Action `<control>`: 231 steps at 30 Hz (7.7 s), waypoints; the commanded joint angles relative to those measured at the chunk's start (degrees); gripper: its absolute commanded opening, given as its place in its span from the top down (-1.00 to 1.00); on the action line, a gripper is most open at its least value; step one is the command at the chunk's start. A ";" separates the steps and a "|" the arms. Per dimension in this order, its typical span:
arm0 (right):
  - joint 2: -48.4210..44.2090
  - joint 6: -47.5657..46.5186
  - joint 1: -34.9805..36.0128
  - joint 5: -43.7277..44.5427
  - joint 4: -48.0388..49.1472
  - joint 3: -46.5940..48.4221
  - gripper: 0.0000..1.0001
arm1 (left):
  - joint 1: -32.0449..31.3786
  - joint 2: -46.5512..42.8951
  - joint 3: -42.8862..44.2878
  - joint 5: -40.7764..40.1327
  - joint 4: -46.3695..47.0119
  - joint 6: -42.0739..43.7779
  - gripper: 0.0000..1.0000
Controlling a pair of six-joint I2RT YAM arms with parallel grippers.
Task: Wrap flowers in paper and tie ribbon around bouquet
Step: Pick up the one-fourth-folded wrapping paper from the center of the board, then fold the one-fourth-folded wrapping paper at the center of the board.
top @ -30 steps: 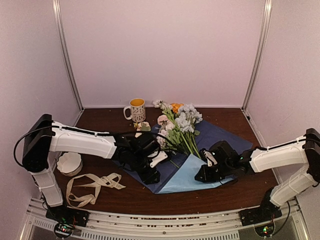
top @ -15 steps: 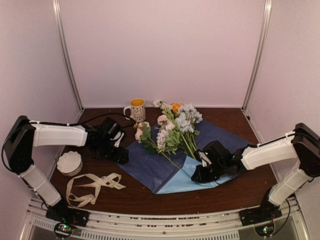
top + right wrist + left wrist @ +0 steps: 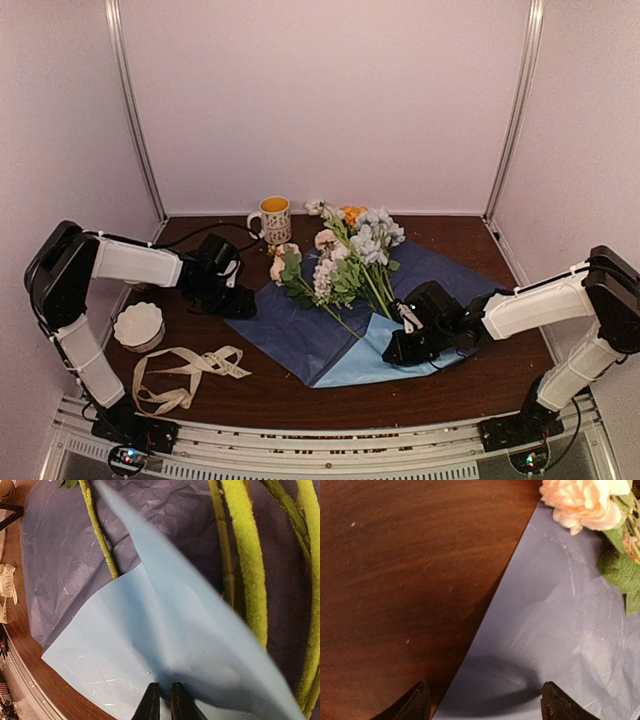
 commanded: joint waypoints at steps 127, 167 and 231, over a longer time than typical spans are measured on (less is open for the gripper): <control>-1.44 -6.47 20.96 21.94 4.73 3.44 1.00 | -12.98 11.50 35.49 8.99 -2.11 -6.85 0.29; -4.57 17.96 0.70 -1.57 28.07 -15.27 1.00 | -10.25 -10.33 24.13 5.62 -2.65 42.36 -0.42; -6.38 19.19 14.99 -11.18 25.87 -7.48 1.00 | -8.92 -2.63 24.90 7.10 8.16 37.40 1.00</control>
